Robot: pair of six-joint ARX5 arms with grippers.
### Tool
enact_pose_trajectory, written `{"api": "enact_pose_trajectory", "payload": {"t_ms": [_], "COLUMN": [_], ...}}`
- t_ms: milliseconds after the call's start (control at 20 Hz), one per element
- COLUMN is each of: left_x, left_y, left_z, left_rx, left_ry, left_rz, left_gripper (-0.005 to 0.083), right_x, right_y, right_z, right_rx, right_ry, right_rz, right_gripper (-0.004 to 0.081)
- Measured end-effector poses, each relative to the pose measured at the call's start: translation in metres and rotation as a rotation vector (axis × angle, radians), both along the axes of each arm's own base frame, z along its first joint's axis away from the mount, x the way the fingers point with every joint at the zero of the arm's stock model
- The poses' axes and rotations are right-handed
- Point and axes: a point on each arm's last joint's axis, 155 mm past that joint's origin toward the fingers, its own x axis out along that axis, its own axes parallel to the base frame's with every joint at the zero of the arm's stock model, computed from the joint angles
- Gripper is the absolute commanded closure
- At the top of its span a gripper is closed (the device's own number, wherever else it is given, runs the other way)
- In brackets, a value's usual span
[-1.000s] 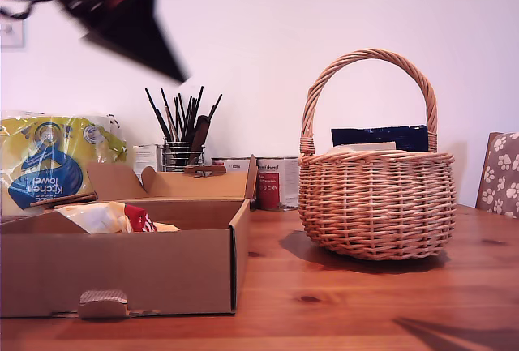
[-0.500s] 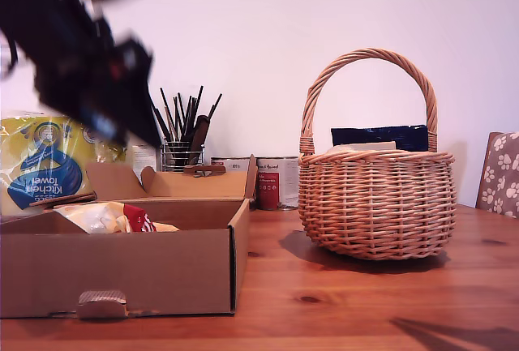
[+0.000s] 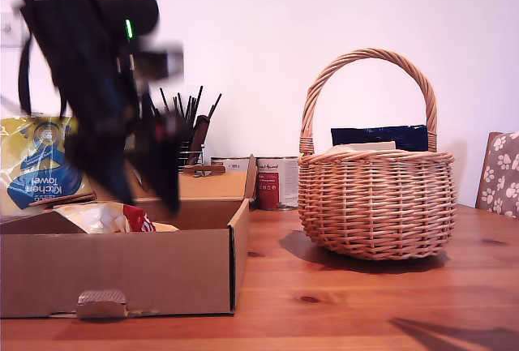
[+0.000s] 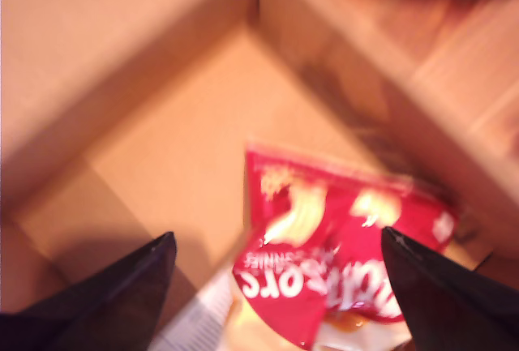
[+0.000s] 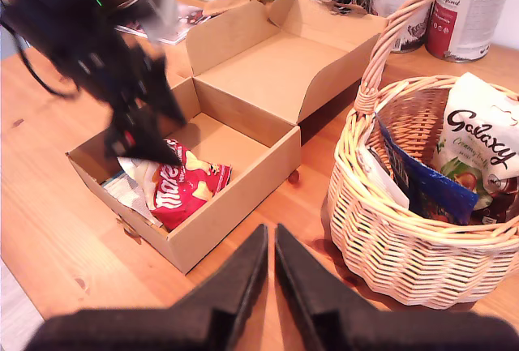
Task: Move the bags of Easter eggs from the cardboard box on the left into the woven basket on the right side.
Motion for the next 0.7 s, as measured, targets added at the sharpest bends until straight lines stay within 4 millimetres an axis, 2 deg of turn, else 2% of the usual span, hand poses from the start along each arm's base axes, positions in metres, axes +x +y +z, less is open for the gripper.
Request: {"api": "enact_pose_trajectory", "payload": {"t_ms": [100, 200, 250, 400, 500, 700], "left_x": [-0.0076, -0.0086, -0.0096, -0.0139, -0.0138, -0.0106], "left_y": [0.0051, 0.0059, 0.0064, 0.0083, 0.0075, 0.0056], "left_z": [-0.016, -0.0148, -0.0151, -0.0164, -0.0159, -0.0129], "left_rx": [0.022, 0.019, 0.02, 0.027, 0.023, 0.016], "left_ry": [0.067, 0.074, 0.079, 0.099, 0.099, 0.088], "left_rz": [0.035, 0.054, 0.062, 0.067, 0.065, 0.064], "left_gripper": [0.0037, 0.0072, 0.0137, 0.0491, 0.0629, 0.0653], "right_x": [0.0, -0.0001, 0.0, 0.0, -0.0001, -0.0009], "right_y": [0.0001, 0.0, 0.0001, 0.0001, 0.0, -0.0003], "right_z": [0.0, 0.0002, 0.0001, 0.0, 0.0001, -0.002], "right_rx": [0.0, 0.0, 0.0, 0.0, 0.0, -0.004], "right_ry": [0.0, -0.001, 0.0, 0.0, 0.0, 0.008], "right_rz": [0.0, 0.0, 0.0, 0.0, 0.0, 0.0], "right_gripper": [0.078, 0.078, 0.078, 0.078, 0.078, 0.078]}}
